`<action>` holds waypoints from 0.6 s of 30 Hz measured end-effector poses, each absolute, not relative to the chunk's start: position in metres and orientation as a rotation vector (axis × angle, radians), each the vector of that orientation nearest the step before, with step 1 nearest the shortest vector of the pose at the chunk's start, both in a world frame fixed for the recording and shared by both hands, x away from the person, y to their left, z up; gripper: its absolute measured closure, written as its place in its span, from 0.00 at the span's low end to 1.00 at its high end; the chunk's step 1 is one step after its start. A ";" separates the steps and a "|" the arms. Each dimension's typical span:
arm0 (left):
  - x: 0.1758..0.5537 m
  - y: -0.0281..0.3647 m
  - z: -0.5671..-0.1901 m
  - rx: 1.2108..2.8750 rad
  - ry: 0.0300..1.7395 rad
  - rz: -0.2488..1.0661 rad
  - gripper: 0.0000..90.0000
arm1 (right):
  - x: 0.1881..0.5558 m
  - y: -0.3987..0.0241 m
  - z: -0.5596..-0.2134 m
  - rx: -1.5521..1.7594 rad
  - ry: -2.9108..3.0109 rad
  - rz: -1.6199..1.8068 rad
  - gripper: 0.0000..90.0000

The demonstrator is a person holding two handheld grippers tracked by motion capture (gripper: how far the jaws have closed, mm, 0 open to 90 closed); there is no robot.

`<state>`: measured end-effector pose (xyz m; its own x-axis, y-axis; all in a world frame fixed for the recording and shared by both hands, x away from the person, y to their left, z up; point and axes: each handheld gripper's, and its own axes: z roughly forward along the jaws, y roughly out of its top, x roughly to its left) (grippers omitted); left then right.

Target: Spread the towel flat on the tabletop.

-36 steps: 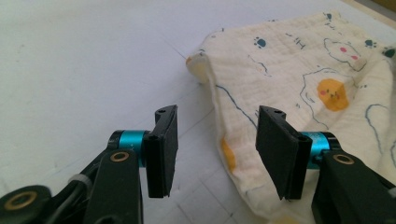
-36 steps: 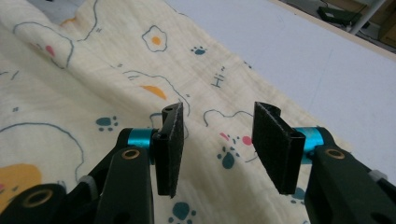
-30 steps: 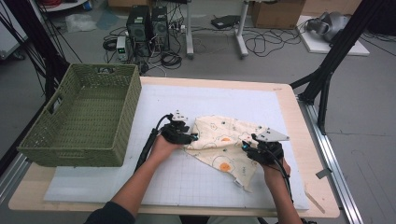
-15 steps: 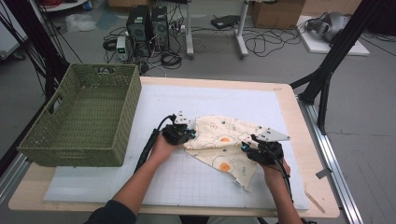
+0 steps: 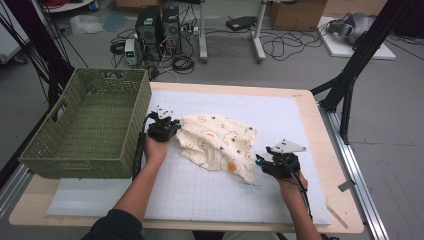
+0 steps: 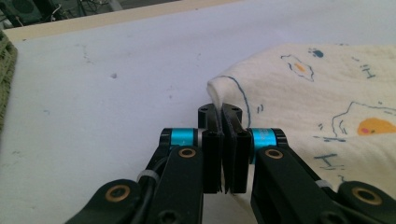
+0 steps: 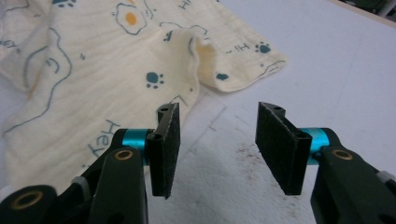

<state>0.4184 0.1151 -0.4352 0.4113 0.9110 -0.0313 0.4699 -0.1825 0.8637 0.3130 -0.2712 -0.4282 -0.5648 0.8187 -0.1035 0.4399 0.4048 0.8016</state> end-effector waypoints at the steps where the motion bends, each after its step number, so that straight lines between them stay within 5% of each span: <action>1: 0.418 0.115 -0.435 1.809 1.189 0.642 0.96 | 0.313 -0.269 -0.429 1.066 2.187 1.033 0.55; 6: 0.418 0.107 -0.438 1.820 1.171 0.624 0.96 | 0.317 -0.251 -0.442 1.070 2.285 1.093 0.54; 9: 0.418 0.106 -0.438 1.808 1.178 0.622 0.96 | 0.320 -0.243 -0.449 1.039 2.332 1.041 0.65; 12: 0.418 0.107 -0.437 1.808 1.180 0.624 0.96 | 0.322 -0.245 -0.449 1.039 2.365 1.082 0.94; 18: 0.417 0.107 -0.438 1.815 1.177 0.609 0.96 | 0.323 -0.255 -0.447 1.047 2.235 0.876 0.97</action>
<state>0.4171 0.1067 -0.4380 0.4344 0.8992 -0.0529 0.4767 -0.1796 0.8605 0.3230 -0.2549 -0.4466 -0.5682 0.8038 -0.1764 0.4700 0.4929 0.7323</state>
